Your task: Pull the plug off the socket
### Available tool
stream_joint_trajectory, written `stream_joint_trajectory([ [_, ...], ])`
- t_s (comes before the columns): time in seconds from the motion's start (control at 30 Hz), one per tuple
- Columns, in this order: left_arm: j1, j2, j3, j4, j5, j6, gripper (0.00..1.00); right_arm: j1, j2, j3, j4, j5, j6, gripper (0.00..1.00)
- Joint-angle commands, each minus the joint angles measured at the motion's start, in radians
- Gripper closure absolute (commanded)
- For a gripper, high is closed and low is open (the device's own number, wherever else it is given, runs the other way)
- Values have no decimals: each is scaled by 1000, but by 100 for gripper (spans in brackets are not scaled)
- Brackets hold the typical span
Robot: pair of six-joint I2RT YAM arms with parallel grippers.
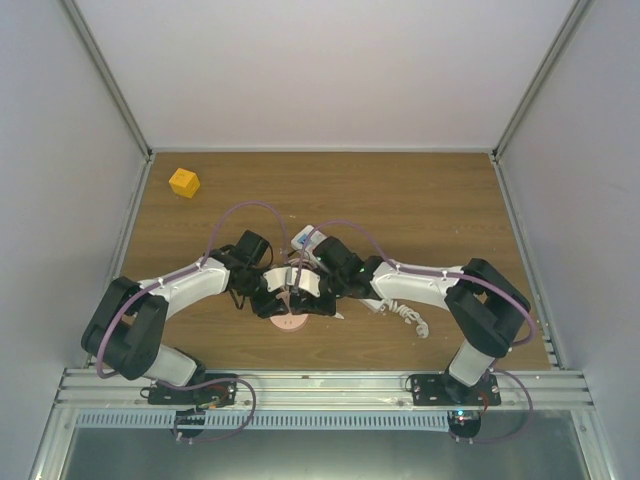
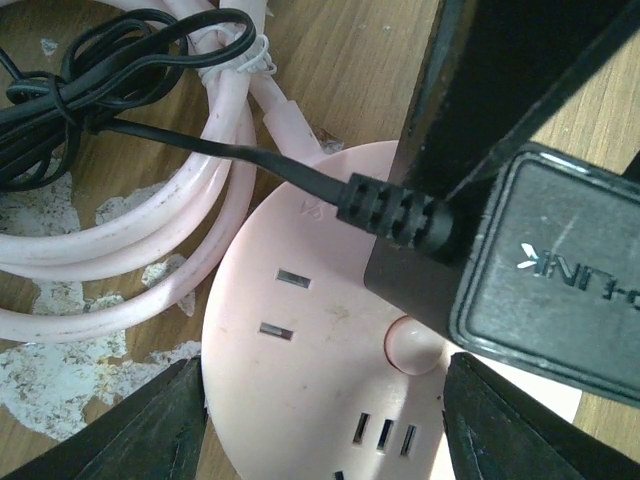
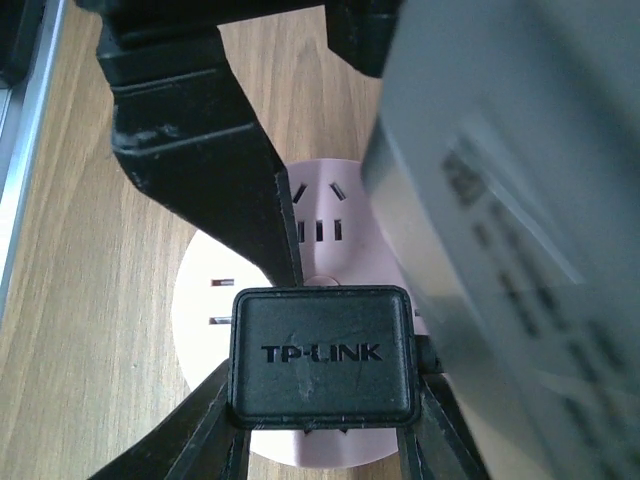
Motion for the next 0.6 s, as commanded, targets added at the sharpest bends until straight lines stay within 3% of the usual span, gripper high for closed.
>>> stream_joint_trajectory([
  [0.0,-7,88,-81,-5,-296,43,36,-9,-41,78,75,-188,89,99],
  [0.2,-12,100,-83,1,-301,43,37,-8,-99,33,119,-126,41,99],
  [0.57,1,75,-46,-39,-228,45,34,-11,-94,27,20,-158,17,99],
])
